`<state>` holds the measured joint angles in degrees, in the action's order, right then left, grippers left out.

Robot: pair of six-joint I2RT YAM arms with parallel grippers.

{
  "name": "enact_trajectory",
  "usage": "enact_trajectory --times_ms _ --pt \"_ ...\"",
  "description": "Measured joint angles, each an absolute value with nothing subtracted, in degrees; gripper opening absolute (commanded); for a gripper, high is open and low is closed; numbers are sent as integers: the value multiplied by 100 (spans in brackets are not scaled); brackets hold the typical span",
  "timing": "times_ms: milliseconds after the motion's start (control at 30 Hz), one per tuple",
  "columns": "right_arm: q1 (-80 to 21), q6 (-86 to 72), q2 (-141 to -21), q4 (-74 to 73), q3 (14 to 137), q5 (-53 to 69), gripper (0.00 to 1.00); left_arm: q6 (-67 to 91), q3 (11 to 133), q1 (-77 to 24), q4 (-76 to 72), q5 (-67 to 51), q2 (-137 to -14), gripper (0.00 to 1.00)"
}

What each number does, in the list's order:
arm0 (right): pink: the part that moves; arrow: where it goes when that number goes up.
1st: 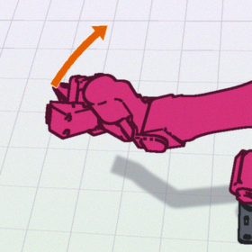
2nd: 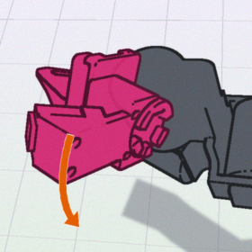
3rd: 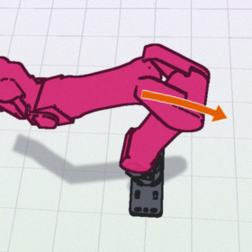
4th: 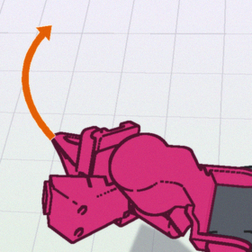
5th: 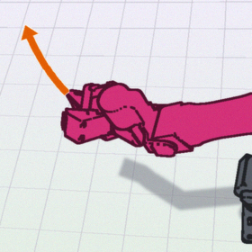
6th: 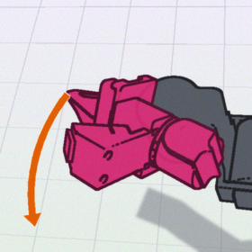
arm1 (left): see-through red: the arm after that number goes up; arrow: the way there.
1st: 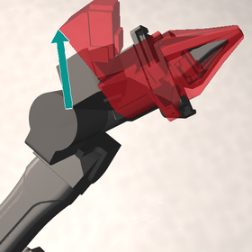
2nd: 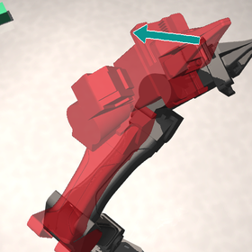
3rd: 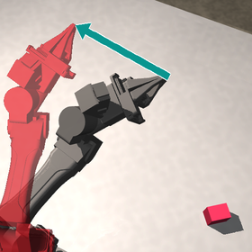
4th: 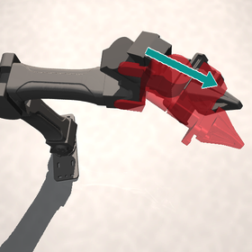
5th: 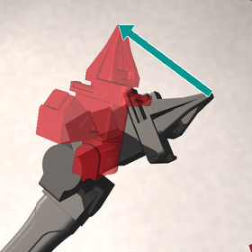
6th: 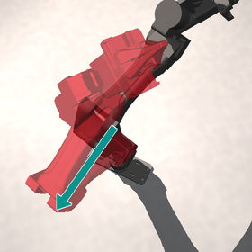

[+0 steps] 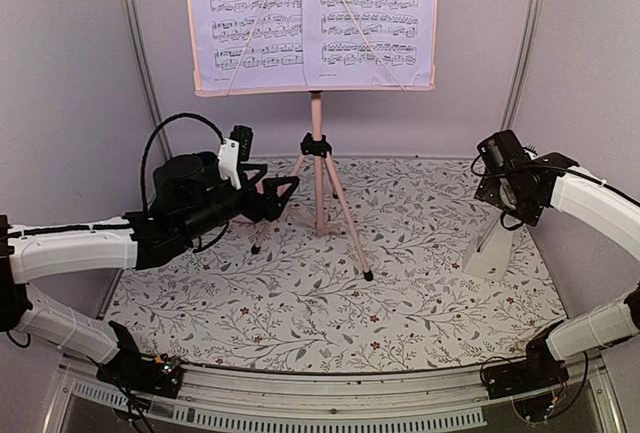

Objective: Set up the instrument practice props

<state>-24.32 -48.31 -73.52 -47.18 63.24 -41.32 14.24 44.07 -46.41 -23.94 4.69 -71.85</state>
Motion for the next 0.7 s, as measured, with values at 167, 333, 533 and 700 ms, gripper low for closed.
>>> enact_trajectory --times_ms 167,333,533,700 --pt "-2410 -5065 -7474 -4711 6243 -4125 99 1481 4407 -4595 -2436 408 -7262 90" --pt "-2392 -5153 -7478 -4495 5872 -3946 93 1518 4410 -4528 -2462 322 -7334 89" --pt "-2392 -4818 -7472 -4069 5548 -3693 81 1577 4410 -4471 -2464 224 -7439 87" --pt "-2362 -4399 -7441 -3653 5391 -3500 71 1638 4416 -4434 -2464 145 -7500 87"
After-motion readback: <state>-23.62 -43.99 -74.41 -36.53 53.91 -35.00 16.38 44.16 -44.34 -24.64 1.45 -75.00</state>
